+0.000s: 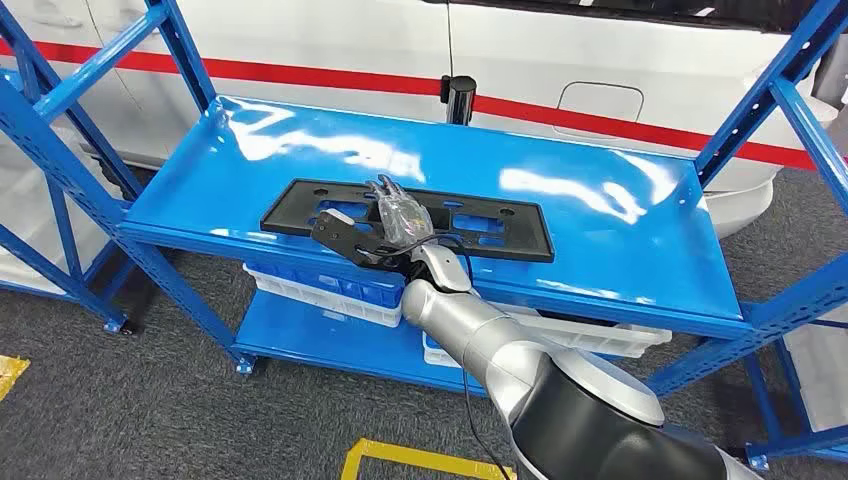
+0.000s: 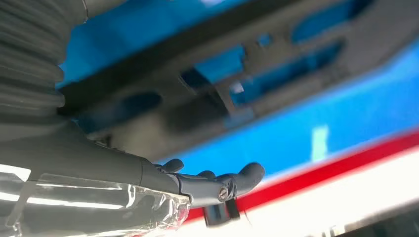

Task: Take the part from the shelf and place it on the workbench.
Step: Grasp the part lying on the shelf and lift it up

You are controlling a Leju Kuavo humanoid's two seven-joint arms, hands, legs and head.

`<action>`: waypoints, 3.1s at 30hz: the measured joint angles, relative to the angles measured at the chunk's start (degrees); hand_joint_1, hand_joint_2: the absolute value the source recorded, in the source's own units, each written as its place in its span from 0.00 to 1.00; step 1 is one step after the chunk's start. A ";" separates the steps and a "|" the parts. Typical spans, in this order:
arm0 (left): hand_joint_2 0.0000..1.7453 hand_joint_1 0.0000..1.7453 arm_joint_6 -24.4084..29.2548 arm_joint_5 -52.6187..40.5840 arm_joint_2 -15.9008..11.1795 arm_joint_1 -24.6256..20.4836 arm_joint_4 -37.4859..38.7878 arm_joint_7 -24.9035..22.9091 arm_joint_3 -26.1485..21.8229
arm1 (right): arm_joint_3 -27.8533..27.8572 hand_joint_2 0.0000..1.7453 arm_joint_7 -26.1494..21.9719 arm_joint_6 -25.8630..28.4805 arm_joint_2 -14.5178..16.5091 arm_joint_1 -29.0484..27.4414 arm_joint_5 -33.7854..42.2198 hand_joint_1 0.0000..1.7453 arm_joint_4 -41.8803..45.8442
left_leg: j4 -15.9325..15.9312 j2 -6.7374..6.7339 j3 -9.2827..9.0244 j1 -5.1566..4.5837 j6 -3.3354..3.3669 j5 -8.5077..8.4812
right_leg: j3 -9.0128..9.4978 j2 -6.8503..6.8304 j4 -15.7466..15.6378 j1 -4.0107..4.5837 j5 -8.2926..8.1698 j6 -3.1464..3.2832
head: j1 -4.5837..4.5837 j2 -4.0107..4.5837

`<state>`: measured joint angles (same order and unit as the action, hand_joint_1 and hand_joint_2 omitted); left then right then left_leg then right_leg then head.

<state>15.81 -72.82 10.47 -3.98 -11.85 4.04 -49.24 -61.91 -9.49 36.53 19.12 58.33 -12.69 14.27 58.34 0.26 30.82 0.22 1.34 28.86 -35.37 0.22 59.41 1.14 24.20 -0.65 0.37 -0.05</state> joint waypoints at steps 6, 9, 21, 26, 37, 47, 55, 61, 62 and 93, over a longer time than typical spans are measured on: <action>0.00 0.00 1.41 -1.41 0.32 0.02 0.09 -0.53 1.54 | 0.68 1.00 0.14 0.63 0.05 0.27 -0.22 0.00 -0.20 | -1.40 -0.29 -1.16 0.33 -0.36 -0.51 | 1.85 -0.14 -2.97 0.43 -0.05 1.15 | -0.36 -0.01; 0.00 0.00 2.92 -2.53 0.26 0.04 0.10 -1.04 2.26 | 1.57 1.00 0.25 0.99 0.03 0.18 0.03 0.00 -0.27 | -1.55 -0.36 -1.84 0.35 -0.37 -0.98 | 2.77 -0.10 -3.70 0.00 0.10 1.22 | -0.40 -0.01; 0.00 0.00 5.51 -6.99 -0.33 0.21 0.09 -3.10 5.01 | 4.71 0.00 0.57 2.71 -0.11 -0.15 -3.74 0.00 -0.31 | -3.26 -0.41 -3.41 0.53 -1.14 0.84 | 2.84 -0.02 -3.09 0.02 1.30 1.81 | -0.38 -0.01; 0.00 0.00 6.27 -9.87 -0.41 0.41 0.09 -4.72 7.13 | 5.67 0.00 2.77 3.09 -0.11 -0.17 -9.02 0.00 -0.31 | -3.47 -0.45 -3.72 0.55 -1.30 0.72 | 3.01 0.06 -3.09 0.03 1.29 1.83 | -0.38 -0.01; 0.00 0.00 6.37 -10.12 -0.43 0.79 0.09 -5.84 8.87 | 7.00 0.00 2.92 3.27 -0.02 -0.24 -11.12 0.00 -0.28 | -3.74 -0.63 -3.96 0.55 -1.37 0.64 | 3.09 0.20 -3.08 0.03 1.29 1.83 | -0.37 -0.01; 0.00 0.00 6.07 -13.61 -0.46 1.00 0.09 -8.36 10.24 | 14.78 1.00 7.67 3.27 0.16 -1.54 -38.82 0.00 3.49 | -3.76 -0.71 -3.99 0.55 -1.37 0.64 | 3.09 0.27 -3.08 0.03 1.29 1.84 | -0.37 -0.01; 0.00 0.00 5.11 -16.00 -0.60 1.11 0.09 -8.15 11.85 | 27.93 1.00 8.11 3.27 0.32 -3.39 -59.08 0.00 5.71 | -3.76 -0.71 -4.01 0.55 -1.37 0.64 | 3.11 0.27 -3.08 0.02 1.29 1.84 | -0.37 -0.01; 0.00 0.00 4.62 -16.00 -0.61 1.09 0.09 -7.69 12.15 | 36.99 0.75 -1.51 3.27 -0.03 -5.41 -55.40 0.00 6.67 | -3.75 -0.71 -4.02 0.54 -1.37 0.64 | 3.11 0.27 -3.08 0.02 1.29 1.83 | -0.37 -0.01; 0.00 0.00 4.61 -16.00 -0.61 1.09 0.09 -7.60 12.15 | 38.37 0.50 -2.64 3.26 -0.09 -5.77 -54.82 0.00 6.81 | -3.75 -0.71 -4.02 0.54 -1.37 0.65 | 3.11 0.28 -3.08 0.02 1.29 1.83 | -0.37 -0.01; 0.00 0.00 5.27 -17.00 -0.09 1.29 0.09 -7.94 12.45 | 65.61 0.00 -21.02 3.42 -4.24 -19.03 -67.53 0.00 14.41 | -3.89 -0.75 -4.09 0.54 -1.35 0.67 | 3.11 0.33 -3.11 -0.01 1.30 1.83 | -0.37 -0.01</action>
<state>21.08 -89.83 10.38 -2.69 -11.75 -3.90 -36.79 3.70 -30.50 39.95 14.88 39.30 -80.22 28.69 54.45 -0.50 26.73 0.77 -0.01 29.53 -32.25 0.55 56.30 1.14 25.50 1.18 0.00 -0.07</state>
